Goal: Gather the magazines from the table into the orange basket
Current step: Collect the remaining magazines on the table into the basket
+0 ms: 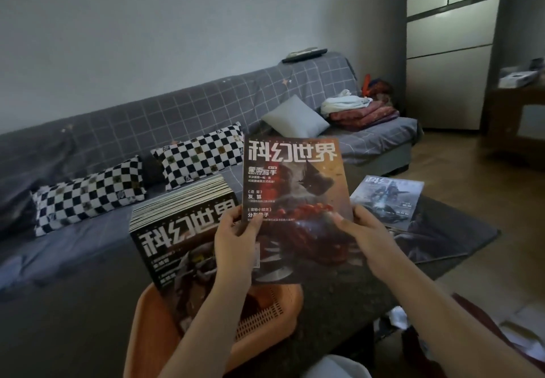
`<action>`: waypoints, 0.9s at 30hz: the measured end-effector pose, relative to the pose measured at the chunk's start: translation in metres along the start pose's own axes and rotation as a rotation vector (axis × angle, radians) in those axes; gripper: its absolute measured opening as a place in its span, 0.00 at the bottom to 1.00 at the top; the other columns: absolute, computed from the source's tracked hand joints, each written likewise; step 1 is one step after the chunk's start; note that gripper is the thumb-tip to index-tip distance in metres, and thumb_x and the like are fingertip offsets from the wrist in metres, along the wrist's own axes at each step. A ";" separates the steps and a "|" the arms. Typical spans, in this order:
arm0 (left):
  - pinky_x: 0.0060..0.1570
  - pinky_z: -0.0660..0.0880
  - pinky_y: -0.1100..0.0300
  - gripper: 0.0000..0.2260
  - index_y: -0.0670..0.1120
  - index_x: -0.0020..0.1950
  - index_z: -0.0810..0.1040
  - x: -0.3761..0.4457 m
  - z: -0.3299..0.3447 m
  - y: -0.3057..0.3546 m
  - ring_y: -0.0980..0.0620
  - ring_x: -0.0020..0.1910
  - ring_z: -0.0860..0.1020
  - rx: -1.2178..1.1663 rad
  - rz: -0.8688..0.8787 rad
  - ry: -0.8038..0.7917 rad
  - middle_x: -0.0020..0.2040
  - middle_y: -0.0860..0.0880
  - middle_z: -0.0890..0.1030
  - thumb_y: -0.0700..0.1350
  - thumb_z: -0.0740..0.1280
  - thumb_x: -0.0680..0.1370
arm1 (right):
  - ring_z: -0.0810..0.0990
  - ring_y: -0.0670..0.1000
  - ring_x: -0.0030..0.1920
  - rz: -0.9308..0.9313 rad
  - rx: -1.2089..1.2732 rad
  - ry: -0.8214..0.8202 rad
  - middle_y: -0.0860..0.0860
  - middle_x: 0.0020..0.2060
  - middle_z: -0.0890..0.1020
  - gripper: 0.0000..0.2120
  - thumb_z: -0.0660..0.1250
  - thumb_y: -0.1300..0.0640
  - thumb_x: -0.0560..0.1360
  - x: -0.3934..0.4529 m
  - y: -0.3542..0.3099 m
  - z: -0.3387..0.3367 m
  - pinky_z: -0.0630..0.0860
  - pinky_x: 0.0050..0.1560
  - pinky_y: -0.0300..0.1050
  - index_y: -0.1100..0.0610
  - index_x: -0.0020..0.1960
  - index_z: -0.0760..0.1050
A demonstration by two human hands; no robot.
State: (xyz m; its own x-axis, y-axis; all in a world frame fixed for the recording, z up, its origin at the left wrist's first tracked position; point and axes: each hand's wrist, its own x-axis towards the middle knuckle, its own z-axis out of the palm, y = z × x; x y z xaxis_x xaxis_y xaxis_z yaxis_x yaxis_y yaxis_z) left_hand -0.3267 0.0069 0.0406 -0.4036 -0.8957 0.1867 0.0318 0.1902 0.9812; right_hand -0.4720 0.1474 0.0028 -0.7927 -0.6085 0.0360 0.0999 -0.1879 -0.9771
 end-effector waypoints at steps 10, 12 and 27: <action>0.37 0.82 0.53 0.05 0.60 0.52 0.76 -0.029 -0.109 -0.003 0.53 0.41 0.85 -0.057 -0.004 0.145 0.46 0.53 0.84 0.50 0.66 0.77 | 0.83 0.49 0.49 -0.090 -0.169 -0.261 0.49 0.49 0.84 0.11 0.63 0.56 0.77 -0.021 -0.003 0.071 0.78 0.51 0.47 0.50 0.58 0.76; 0.38 0.82 0.52 0.07 0.56 0.54 0.76 -0.029 -0.128 -0.010 0.53 0.42 0.84 0.020 -0.015 0.170 0.47 0.51 0.83 0.49 0.67 0.76 | 0.82 0.47 0.49 -0.112 -0.255 -0.283 0.47 0.49 0.83 0.10 0.64 0.56 0.77 -0.020 0.003 0.084 0.78 0.51 0.45 0.48 0.57 0.76; 0.32 0.71 0.67 0.07 0.51 0.48 0.80 -0.021 -0.168 -0.080 0.61 0.37 0.79 0.645 -0.129 0.234 0.40 0.54 0.82 0.48 0.73 0.72 | 0.77 0.49 0.61 -0.148 -0.797 -0.113 0.50 0.60 0.79 0.23 0.69 0.59 0.73 -0.011 0.072 0.126 0.73 0.62 0.48 0.53 0.68 0.70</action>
State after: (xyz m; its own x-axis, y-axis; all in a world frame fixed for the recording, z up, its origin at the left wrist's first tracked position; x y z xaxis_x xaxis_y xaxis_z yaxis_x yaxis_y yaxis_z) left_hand -0.1675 -0.0573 -0.0334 -0.1580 -0.9764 0.1469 -0.5815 0.2123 0.7854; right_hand -0.3800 0.0433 -0.0418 -0.6948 -0.7022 0.1555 -0.4920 0.3064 -0.8149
